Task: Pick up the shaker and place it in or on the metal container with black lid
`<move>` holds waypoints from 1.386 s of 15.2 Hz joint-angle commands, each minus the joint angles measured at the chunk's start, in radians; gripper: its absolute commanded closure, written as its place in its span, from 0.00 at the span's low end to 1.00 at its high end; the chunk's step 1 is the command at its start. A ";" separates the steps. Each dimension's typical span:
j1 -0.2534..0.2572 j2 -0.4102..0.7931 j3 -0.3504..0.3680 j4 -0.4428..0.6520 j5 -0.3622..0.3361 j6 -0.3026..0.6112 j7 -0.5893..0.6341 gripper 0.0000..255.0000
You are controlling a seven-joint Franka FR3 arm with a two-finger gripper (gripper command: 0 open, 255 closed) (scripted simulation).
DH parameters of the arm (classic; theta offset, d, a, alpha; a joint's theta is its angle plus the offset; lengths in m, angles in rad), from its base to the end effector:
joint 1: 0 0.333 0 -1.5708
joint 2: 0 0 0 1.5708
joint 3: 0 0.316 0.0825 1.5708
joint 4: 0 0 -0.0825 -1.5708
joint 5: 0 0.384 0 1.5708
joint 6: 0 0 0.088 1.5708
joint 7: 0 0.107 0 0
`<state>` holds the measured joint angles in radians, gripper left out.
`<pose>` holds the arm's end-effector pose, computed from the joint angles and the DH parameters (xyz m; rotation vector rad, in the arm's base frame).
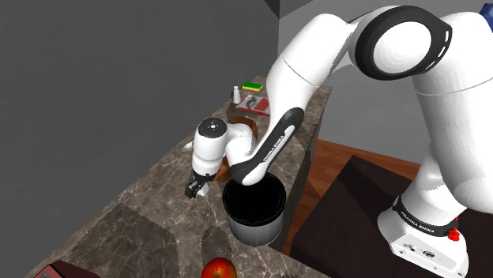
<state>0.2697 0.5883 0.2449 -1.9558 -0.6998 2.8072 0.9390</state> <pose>0.5414 0.3326 0.2064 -3.0328 -0.2218 -0.5390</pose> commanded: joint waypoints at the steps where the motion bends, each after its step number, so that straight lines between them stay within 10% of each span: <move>1: -0.003 0.001 -0.002 -0.003 0.001 -0.002 -0.001 1.00; 21: -0.067 -0.109 0.084 -0.025 0.096 -0.093 -0.090 1.00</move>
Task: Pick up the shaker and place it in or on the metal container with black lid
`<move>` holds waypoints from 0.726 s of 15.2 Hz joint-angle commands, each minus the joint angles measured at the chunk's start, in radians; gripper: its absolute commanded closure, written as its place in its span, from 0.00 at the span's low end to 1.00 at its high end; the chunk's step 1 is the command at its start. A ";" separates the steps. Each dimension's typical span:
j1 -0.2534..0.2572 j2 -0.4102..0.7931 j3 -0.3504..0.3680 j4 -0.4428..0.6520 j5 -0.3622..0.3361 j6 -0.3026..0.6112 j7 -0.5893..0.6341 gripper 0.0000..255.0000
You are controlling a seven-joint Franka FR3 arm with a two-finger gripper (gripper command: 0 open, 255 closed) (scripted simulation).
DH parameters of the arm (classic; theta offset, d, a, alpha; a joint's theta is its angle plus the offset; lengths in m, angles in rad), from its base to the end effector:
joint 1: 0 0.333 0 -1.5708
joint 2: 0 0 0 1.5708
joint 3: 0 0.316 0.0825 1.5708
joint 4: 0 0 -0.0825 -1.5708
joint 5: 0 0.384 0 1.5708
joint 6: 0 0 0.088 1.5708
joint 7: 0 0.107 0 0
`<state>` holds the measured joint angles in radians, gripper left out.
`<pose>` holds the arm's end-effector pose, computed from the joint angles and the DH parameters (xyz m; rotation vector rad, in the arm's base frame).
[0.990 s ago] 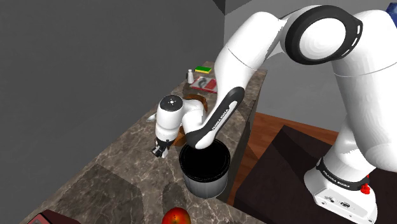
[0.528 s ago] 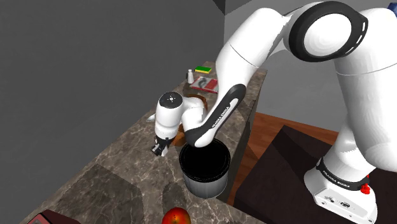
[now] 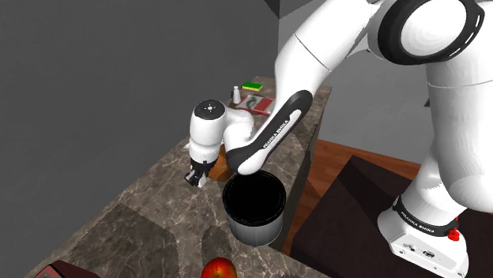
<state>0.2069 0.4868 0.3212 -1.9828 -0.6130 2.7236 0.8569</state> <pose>0.5421 0.3286 0.2564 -3.0397 -0.2144 -0.5328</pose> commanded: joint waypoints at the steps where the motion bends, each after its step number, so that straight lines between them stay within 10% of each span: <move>1: -0.010 -0.017 0.015 0.001 0.018 -0.018 -0.017 1.00; 11: -0.057 -0.109 0.080 0.005 0.113 -0.108 -0.098 1.00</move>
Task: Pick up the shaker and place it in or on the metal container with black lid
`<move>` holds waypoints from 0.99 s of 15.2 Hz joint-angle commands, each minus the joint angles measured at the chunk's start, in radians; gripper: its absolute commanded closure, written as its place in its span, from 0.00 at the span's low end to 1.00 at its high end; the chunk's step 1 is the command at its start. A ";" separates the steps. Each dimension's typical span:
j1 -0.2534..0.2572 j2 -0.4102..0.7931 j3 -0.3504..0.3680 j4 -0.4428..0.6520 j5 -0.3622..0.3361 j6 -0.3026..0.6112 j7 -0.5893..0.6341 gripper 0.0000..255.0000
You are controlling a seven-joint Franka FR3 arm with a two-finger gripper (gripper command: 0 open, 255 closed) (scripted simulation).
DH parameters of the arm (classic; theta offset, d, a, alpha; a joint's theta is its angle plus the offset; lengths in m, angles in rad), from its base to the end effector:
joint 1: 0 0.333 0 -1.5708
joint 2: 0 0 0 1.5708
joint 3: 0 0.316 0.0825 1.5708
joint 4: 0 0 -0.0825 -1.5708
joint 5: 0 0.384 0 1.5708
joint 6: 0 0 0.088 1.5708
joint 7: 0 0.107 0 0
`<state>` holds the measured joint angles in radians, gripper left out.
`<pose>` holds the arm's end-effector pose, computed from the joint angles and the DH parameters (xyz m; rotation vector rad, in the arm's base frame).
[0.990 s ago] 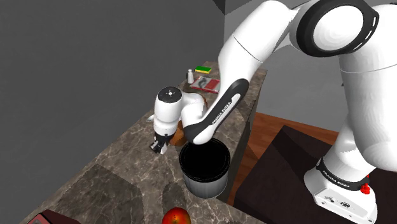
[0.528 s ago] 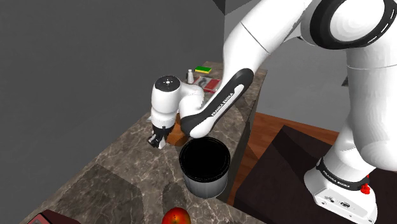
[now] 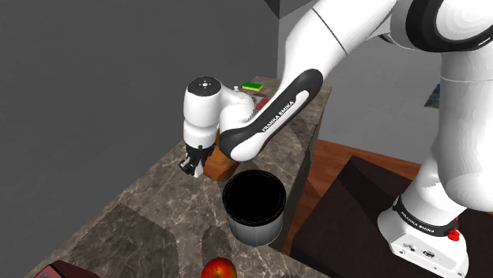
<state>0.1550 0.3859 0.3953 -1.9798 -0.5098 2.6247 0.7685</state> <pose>0.5421 0.3297 0.3145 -3.0396 -0.2145 -0.5334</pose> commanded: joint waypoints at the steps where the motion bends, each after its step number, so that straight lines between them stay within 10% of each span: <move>1: -0.009 -0.016 0.011 0.004 0.020 -0.019 -0.018 1.00; 15: -0.051 -0.123 0.071 0.053 0.141 -0.159 -0.118 1.00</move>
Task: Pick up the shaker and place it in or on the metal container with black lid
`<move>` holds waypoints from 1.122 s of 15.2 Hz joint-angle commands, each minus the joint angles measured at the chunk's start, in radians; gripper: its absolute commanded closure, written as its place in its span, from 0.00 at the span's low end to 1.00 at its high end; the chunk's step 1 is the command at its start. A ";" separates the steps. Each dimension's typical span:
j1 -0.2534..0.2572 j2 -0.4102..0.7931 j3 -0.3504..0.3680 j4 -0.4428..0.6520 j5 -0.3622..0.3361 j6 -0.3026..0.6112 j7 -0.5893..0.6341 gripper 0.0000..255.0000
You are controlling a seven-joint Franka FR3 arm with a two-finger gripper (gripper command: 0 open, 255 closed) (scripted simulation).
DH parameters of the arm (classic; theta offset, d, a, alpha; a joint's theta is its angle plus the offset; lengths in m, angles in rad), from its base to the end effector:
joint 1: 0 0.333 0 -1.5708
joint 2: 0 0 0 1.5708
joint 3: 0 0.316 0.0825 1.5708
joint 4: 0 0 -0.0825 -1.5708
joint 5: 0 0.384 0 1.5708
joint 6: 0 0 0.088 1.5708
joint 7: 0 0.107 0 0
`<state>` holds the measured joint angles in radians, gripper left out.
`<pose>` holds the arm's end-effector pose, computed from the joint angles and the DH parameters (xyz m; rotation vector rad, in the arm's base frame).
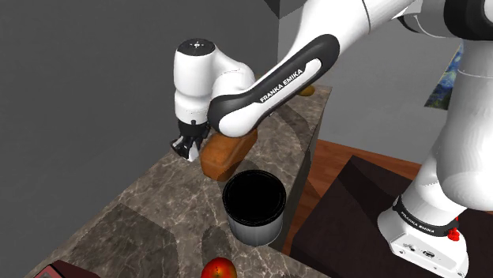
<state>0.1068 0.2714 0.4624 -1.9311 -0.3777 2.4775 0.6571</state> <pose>0.5430 0.3293 0.3929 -3.0395 -0.2146 -0.5330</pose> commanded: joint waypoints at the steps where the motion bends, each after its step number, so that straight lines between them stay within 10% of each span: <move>1: -0.005 -0.015 0.007 0.009 0.017 -0.022 -0.013 1.00; 5: -0.011 -0.039 0.017 0.033 0.045 -0.065 -0.037 1.00; 17: 0.020 -0.516 0.050 -0.498 0.332 0.056 -0.119 1.00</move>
<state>0.1139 -0.2038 0.5142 -2.3935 -0.0745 2.5333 0.5467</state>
